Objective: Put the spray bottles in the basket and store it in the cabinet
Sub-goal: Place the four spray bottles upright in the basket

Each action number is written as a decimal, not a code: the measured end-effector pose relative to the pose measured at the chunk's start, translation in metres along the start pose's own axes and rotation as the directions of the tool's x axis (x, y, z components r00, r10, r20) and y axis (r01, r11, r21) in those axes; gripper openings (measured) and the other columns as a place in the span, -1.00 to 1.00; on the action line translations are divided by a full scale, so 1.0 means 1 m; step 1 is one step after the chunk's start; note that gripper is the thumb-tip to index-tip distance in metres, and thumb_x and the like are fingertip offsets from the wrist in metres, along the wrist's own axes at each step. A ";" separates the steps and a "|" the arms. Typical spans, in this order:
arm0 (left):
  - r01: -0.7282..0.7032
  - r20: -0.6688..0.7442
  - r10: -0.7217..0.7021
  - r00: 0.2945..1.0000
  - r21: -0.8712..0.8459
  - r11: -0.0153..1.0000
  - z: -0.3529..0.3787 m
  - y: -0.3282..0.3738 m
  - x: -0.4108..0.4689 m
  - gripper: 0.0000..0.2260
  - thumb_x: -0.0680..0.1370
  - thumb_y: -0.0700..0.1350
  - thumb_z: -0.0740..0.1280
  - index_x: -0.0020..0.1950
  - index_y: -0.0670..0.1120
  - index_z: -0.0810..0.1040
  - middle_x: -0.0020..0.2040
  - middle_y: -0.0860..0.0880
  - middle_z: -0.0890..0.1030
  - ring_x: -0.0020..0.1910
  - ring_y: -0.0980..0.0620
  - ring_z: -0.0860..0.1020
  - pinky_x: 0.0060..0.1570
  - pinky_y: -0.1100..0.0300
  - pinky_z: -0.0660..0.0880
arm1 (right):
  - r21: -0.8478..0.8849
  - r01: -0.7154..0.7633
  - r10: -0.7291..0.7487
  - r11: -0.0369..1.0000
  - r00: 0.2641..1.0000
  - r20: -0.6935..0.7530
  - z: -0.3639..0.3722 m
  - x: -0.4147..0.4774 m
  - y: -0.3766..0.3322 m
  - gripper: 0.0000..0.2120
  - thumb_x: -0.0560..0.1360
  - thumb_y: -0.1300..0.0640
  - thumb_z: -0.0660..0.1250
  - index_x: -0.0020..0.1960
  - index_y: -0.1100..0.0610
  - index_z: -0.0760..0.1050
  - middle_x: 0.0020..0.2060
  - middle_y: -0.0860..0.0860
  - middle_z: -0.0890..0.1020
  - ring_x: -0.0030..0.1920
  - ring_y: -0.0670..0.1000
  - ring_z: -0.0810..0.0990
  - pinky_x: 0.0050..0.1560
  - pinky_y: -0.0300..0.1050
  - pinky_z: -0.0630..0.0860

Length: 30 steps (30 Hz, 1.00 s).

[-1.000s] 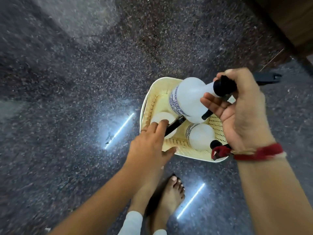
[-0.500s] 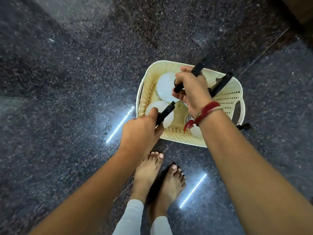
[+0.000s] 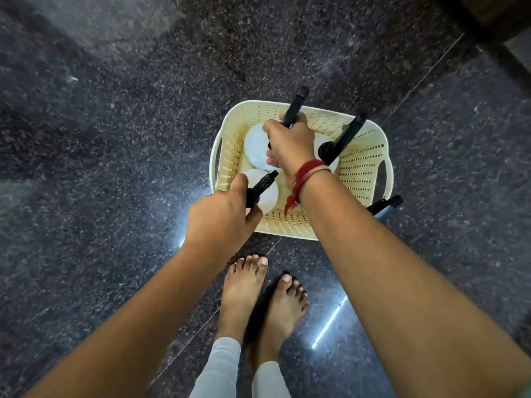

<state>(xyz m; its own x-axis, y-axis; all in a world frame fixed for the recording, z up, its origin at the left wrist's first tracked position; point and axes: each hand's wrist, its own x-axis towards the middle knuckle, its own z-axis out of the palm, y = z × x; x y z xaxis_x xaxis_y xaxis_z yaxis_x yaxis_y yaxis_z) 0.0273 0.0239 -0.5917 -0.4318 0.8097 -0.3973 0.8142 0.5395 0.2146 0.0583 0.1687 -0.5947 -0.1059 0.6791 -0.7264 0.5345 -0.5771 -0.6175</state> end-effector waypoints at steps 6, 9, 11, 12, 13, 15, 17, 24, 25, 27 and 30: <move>-0.081 0.011 0.080 0.997 0.079 0.994 0.000 0.007 0.005 -0.68 0.58 0.16 0.19 -0.12 -0.03 0.18 -0.51 0.06 0.21 -0.52 -0.09 0.28 -0.53 0.30 0.04 | 0.093 0.101 -0.086 0.991 0.984 -0.157 -0.003 -0.004 0.005 -0.91 0.41 0.24 0.27 -0.10 0.12 0.46 0.06 0.11 0.42 -0.26 0.18 0.62 -0.02 0.14 0.62; -0.041 -0.008 0.042 0.999 0.078 0.996 0.000 0.007 0.006 -0.68 0.58 0.13 0.21 -0.13 -0.06 0.19 -0.47 0.01 0.30 -0.52 -0.09 0.28 -0.53 0.29 0.02 | 0.152 0.163 -0.129 0.975 0.968 -0.215 0.006 -0.013 0.010 -0.90 0.41 0.25 0.27 -0.11 0.09 0.42 -0.07 -0.02 0.28 -0.31 0.20 0.60 -0.06 0.16 0.62; 0.025 -0.001 -0.025 1.000 0.049 0.999 -0.001 0.007 0.009 -0.69 0.59 0.13 0.18 -0.13 -0.06 0.20 -0.43 0.00 0.35 -0.49 -0.09 0.28 -0.52 0.27 0.03 | 0.178 0.164 -0.117 0.970 0.961 -0.249 0.011 -0.014 0.011 -0.89 0.42 0.26 0.27 -0.10 0.09 0.41 -0.06 -0.02 0.26 -0.29 0.23 0.61 -0.06 0.16 0.62; 0.047 0.010 -0.047 0.999 0.034 0.998 -0.001 0.007 0.011 -0.70 0.59 0.14 0.17 -0.12 -0.06 0.21 -0.41 -0.01 0.38 -0.47 -0.10 0.29 -0.52 0.26 0.03 | 0.196 0.151 -0.096 0.969 0.960 -0.262 0.011 -0.013 0.010 -0.89 0.42 0.26 0.28 -0.10 0.10 0.41 -0.05 0.00 0.26 -0.28 0.24 0.62 -0.06 0.16 0.62; 0.059 0.022 -0.059 0.998 0.023 0.998 -0.001 0.008 0.013 -0.71 0.59 0.15 0.16 -0.11 -0.05 0.23 -0.38 -0.01 0.40 -0.45 -0.11 0.31 -0.52 0.26 0.04 | 0.208 0.127 -0.069 0.970 0.962 -0.265 0.011 -0.012 0.007 -0.89 0.43 0.26 0.28 -0.08 0.11 0.41 -0.04 0.00 0.27 -0.27 0.24 0.62 -0.06 0.16 0.62; 0.064 0.043 -0.065 0.997 0.004 0.998 -0.001 0.011 0.015 -0.71 0.60 0.16 0.15 -0.08 -0.06 0.30 -0.34 -0.03 0.47 -0.41 -0.11 0.35 -0.51 0.26 0.06 | 0.169 0.057 -0.016 0.984 0.972 -0.236 0.006 -0.009 -0.002 -0.88 0.45 0.22 0.29 -0.02 0.12 0.43 -0.03 0.01 0.27 -0.24 0.21 0.63 -0.06 0.14 0.62; 0.073 0.059 -0.072 0.996 -0.005 0.997 -0.001 0.012 0.014 -0.70 0.60 0.16 0.14 0.01 -0.08 0.39 -0.28 -0.08 0.58 -0.39 -0.11 0.38 -0.49 0.24 0.14 | 0.071 -0.010 0.021 0.997 0.989 -0.147 -0.002 -0.012 -0.013 -0.75 0.46 0.13 0.32 0.11 0.11 0.41 0.01 0.01 0.25 -0.19 0.15 0.62 -0.01 0.09 0.62; 0.139 0.160 -0.147 0.976 0.062 0.988 -0.018 0.018 0.003 -0.47 0.45 0.41 0.19 0.07 -0.05 0.40 -0.15 -0.10 0.63 -0.15 -0.20 0.62 -0.36 0.18 0.30 | -0.318 0.343 -0.456 0.884 0.783 -0.424 -0.100 -0.105 0.016 -0.38 0.42 -0.18 0.38 0.39 0.01 0.30 0.22 0.04 0.27 -0.07 -0.54 0.37 -0.19 -0.73 0.23; 0.130 0.164 -0.145 0.976 0.097 0.987 -0.023 0.019 0.001 -0.43 0.42 0.44 0.20 0.08 -0.03 0.38 -0.13 -0.09 0.63 -0.11 -0.19 0.63 -0.34 0.16 0.32 | -0.350 0.285 -0.434 0.892 0.758 -0.487 -0.117 -0.116 0.029 -0.36 0.42 -0.19 0.38 0.39 0.04 0.30 0.21 0.08 0.32 -0.07 -0.64 0.29 -0.23 -0.72 0.23; 0.106 0.119 -0.122 0.985 0.134 0.985 -0.034 0.022 -0.003 -0.35 0.38 0.47 0.21 0.16 -0.04 0.38 -0.04 -0.09 0.61 -0.01 -0.19 0.60 -0.33 0.11 0.35 | -0.304 0.062 -0.220 0.951 0.827 -0.518 -0.140 -0.123 0.054 -0.25 0.37 -0.31 0.33 0.41 0.07 0.26 0.15 0.12 0.49 -0.11 -0.54 0.38 -0.18 -0.50 0.29; 0.067 -0.013 -0.067 0.998 0.016 0.998 -0.052 0.034 -0.006 -0.34 0.41 0.39 0.25 0.29 -0.08 0.40 0.11 -0.14 0.59 0.13 -0.25 0.52 -0.13 -0.05 0.49 | -0.137 -0.191 0.131 0.972 0.925 -0.357 -0.140 -0.109 0.082 -0.15 0.30 -0.41 0.30 0.42 0.06 0.24 -0.13 0.04 0.61 -0.09 -0.01 0.61 0.04 0.04 0.52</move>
<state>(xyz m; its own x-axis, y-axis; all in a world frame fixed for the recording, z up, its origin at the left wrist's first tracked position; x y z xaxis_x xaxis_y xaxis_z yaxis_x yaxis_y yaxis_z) 0.0375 0.0499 -0.5359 -0.4906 0.7748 -0.3988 0.7893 0.5890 0.1732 0.2307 0.1105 -0.5236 0.2714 0.7142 -0.6452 0.6545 -0.6284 -0.4203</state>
